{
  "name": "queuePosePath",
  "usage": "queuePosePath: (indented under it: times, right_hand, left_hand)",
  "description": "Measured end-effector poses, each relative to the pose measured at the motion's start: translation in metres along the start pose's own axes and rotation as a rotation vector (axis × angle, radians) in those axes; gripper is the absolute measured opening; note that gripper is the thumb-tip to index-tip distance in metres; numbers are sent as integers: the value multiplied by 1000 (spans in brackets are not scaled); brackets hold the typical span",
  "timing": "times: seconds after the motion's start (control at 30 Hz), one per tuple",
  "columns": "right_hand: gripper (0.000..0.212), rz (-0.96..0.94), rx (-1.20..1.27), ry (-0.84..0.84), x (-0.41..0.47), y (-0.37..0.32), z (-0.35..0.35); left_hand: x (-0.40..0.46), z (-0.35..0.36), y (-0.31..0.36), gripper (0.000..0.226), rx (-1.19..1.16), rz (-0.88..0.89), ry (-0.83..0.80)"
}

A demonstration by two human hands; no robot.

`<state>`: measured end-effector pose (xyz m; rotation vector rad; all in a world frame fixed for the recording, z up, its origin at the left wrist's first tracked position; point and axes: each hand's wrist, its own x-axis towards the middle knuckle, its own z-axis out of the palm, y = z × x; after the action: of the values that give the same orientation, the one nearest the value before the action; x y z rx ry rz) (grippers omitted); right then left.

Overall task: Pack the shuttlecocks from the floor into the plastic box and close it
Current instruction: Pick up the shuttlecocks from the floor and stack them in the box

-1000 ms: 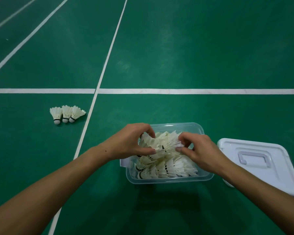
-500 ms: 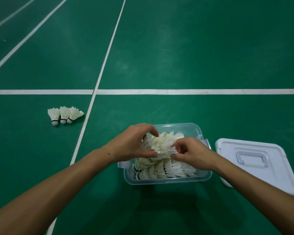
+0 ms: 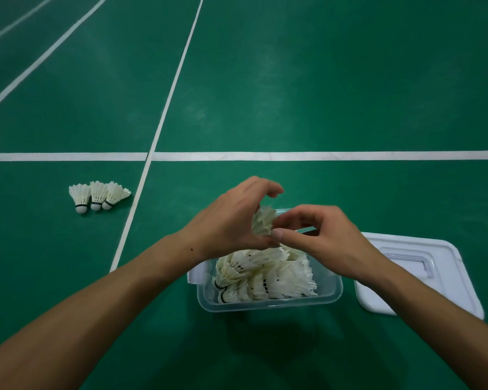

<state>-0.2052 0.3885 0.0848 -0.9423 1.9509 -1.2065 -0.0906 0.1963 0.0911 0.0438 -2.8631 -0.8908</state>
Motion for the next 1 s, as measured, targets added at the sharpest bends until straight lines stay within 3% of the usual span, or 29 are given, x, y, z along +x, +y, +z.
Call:
queuePosePath:
  times: [0.3, 0.5, 0.7, 0.83, 1.0]
  right_hand:
    - [4, 32, 109, 119, -6, 19, -4]
    - [7, -68, -169, 255, -11, 30, -4]
    - [5, -34, -195, 409, -22, 51, -18]
    - [4, 6, -240, 338, -28, 62, -18]
    - [6, 34, -258, 203, -25, 70, -4]
  left_hand:
    - [21, 26, 17, 82, -8, 51, 76]
    - [20, 43, 15, 73, -60, 56, 83]
    - [-4, 37, -11, 83, -98, -90, 19]
    - [-27, 36, -30, 84, 12, -186, -143]
    - [-34, 47, -35, 59, 68, -195, -162]
